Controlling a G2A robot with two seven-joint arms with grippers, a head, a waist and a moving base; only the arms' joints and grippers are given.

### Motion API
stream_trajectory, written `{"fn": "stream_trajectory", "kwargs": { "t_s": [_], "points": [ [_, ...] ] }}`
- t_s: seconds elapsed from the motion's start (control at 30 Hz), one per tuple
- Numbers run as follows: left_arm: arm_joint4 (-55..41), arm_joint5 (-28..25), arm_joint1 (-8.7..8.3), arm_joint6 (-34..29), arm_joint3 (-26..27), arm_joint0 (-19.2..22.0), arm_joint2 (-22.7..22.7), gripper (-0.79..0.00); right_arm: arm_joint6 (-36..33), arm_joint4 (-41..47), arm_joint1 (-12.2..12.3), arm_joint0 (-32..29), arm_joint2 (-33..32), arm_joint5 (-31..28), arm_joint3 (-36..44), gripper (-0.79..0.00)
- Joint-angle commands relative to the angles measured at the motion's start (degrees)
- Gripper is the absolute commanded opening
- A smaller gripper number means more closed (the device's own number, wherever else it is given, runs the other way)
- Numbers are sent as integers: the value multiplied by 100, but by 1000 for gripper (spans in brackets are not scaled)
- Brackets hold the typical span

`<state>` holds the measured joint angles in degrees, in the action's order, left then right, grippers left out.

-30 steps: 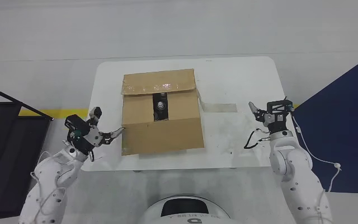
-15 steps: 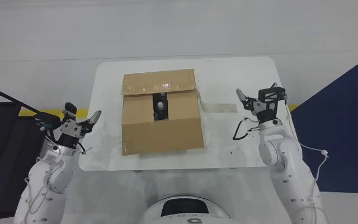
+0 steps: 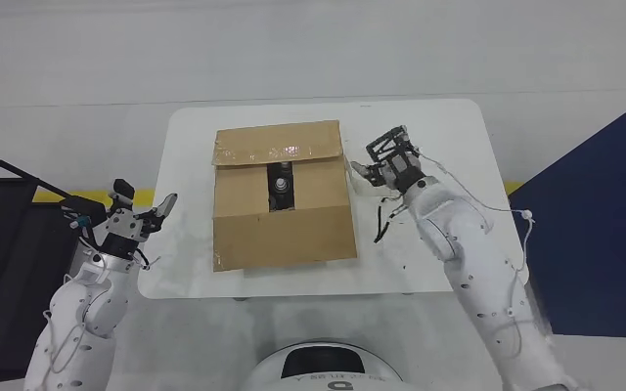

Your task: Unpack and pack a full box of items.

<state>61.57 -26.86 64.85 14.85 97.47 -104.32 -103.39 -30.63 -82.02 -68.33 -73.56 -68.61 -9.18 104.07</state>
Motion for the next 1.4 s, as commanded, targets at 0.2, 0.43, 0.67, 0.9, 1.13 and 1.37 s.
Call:
{"fn": "stream_trajectory", "kwargs": {
  "t_s": [0.2,0.43,0.67,0.9,1.13,1.37],
  "points": [
    [0,0,0,0,0,0,0,0,-1189,-199,-186,918,838,66,-462,0],
    [0,0,0,0,0,0,0,0,-1682,-497,-374,1517,1340,585,-801,0],
    [0,0,0,0,0,0,0,0,-1924,-557,-625,2163,1803,1087,-1220,0],
    [0,0,0,0,0,0,0,0,-1746,-647,-923,2797,2178,1902,-1546,0],
    [0,0,0,0,0,0,0,0,-1342,778,-1499,4252,2570,1883,-3570,0],
    [0,0,0,0,0,0,0,0,-1354,1957,-2277,5340,3240,1779,-5890,0]
  ]
}}
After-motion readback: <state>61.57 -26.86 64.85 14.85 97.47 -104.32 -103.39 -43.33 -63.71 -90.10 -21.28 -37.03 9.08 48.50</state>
